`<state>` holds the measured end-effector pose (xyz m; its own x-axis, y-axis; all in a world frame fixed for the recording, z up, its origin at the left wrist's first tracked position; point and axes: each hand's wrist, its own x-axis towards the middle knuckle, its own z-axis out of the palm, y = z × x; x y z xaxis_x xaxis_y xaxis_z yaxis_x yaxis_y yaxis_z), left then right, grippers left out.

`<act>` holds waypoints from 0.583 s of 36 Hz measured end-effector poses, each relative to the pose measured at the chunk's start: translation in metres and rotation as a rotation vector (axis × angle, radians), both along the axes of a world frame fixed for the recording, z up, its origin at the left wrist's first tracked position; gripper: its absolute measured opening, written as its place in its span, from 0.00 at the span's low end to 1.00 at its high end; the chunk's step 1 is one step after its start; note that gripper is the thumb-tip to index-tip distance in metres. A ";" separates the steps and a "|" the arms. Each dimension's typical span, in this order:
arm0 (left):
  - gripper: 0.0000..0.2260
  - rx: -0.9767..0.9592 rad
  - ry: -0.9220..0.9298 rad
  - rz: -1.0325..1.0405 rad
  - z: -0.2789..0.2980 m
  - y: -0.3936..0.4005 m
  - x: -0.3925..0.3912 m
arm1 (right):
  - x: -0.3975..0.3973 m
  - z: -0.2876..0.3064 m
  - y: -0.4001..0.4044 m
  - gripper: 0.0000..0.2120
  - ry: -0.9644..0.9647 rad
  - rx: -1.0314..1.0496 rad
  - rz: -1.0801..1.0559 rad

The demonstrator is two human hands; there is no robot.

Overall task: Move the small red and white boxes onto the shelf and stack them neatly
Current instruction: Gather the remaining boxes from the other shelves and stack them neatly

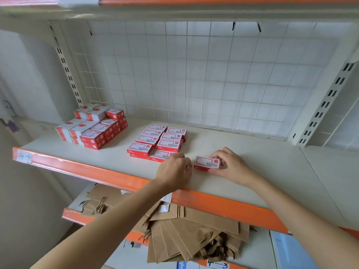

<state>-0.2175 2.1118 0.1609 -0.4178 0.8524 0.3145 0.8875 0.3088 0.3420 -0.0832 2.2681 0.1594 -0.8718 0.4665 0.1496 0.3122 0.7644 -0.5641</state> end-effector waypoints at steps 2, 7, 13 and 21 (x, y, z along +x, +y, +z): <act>0.08 -0.001 0.055 0.028 0.002 -0.012 -0.007 | -0.010 0.002 -0.009 0.16 0.038 0.021 0.022; 0.06 -0.014 0.089 0.057 0.010 -0.047 -0.026 | -0.047 0.008 -0.039 0.16 0.098 0.113 0.092; 0.07 -0.041 0.080 0.060 0.018 -0.071 -0.045 | -0.095 0.015 -0.067 0.23 0.098 0.213 0.064; 0.08 -0.032 0.010 0.011 0.011 -0.075 -0.052 | -0.108 0.010 -0.076 0.25 0.048 0.348 0.033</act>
